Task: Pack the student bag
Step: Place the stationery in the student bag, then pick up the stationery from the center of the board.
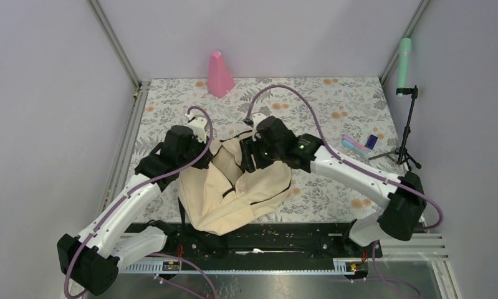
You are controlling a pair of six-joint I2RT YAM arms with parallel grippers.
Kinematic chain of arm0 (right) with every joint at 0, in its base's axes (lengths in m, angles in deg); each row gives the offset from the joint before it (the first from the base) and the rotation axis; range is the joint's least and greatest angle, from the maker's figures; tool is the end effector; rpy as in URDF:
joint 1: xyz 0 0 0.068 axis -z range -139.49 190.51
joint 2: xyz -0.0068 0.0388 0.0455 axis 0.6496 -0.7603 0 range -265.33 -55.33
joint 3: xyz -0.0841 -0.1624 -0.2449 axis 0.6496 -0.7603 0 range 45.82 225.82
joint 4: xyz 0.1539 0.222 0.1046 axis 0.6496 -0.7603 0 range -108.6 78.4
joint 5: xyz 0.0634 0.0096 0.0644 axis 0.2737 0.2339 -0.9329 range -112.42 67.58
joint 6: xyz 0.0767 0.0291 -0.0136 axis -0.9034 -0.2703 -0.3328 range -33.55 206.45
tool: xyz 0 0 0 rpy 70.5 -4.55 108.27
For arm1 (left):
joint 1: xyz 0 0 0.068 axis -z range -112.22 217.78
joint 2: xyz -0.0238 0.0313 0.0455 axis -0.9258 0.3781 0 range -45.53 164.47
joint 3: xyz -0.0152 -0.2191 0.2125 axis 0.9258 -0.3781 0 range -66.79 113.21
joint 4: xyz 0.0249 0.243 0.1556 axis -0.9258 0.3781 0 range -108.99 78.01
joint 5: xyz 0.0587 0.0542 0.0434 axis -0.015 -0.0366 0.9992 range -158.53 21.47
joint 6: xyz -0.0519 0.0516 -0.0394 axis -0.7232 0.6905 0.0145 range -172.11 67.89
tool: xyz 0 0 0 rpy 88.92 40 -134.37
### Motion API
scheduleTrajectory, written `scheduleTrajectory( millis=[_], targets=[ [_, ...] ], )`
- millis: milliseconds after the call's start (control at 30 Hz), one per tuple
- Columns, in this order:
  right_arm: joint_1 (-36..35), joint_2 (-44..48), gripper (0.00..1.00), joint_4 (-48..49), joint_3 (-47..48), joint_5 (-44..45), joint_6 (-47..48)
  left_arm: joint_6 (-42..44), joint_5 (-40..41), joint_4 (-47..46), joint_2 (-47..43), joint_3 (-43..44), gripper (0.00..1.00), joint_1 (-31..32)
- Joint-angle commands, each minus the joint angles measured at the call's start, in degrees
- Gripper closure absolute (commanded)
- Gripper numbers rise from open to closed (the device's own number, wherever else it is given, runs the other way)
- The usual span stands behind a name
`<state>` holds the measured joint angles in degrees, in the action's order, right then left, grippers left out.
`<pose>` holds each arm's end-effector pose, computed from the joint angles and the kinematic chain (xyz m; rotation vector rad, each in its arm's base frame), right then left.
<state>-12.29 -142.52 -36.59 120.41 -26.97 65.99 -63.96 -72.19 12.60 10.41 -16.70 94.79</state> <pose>0.2389 0.3243 0.3202 -0.6961 2.2364 0.7622 0.2198 -0.1172 0.3029 0.3332 2.2345 -0.4393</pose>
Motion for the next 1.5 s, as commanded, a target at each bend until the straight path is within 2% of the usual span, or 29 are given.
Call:
scheduleTrajectory(
  millis=[0, 200, 367, 600, 667, 767, 867, 1133, 1333, 1467],
  targets=[
    [5.9, 6.3, 0.35, -1.8, -3.8, 3.5, 3.3, 1.0, 3.4, -2.3, -0.1, 1.6, 1.00, -0.7],
    [17.6, 14.1, 0.29, -2.5, -11.8, 3.8, 4.8, 1.1, 3.5, -3.0, -1.3, 0.7, 1.00, -0.8],
    [27.5, 16.7, 0.26, -2.3, -17.2, 4.3, 3.1, 1.1, 3.3, -2.7, -1.4, 1.3, 1.00, -0.8],
    [38.8, 14.9, 0.24, -1.9, -22.1, 6.9, 2.7, 1.0, 3.4, -2.8, -1.6, 1.0, 1.00, -0.8],
    [43.0, 13.6, 0.24, -1.8, -23.1, 5.2, 2.2, 1.0, 3.4, -2.7, -1.6, 1.0, 1.00, -0.9],
    [50.5, 12.3, 0.22, 3.3, -26.0, 0.0, 0.0, 1.1, 3.4, -2.7, -1.9, 1.0, 1.00, -0.8],
    [54.6, 10.2, 0.17, 4.2, -26.3, 1.3, -0.2, 1.1, 3.5, -2.7, -2.0, 0.9, 1.00, -0.8],
    [61.7, 4.2, 0.12, 4.2, -24.3, 3.8, -1.6, 1.1, 3.3, -2.7, -2.0, 1.0, 1.00, -0.8],
    [62.9, -0.6, 0.12, 2.7, -22.1, 8.9, -0.9, 1.1, 2.6, -2.7, -2.2, 1.0, 1.00, -0.8],
    [62.9, -4.2, 0.13, 0.9, -20.0, 5.7, -0.4, 1.0, 2.3, -2.8, -2.2, 0.9, 1.00, -0.8]
  ],
)
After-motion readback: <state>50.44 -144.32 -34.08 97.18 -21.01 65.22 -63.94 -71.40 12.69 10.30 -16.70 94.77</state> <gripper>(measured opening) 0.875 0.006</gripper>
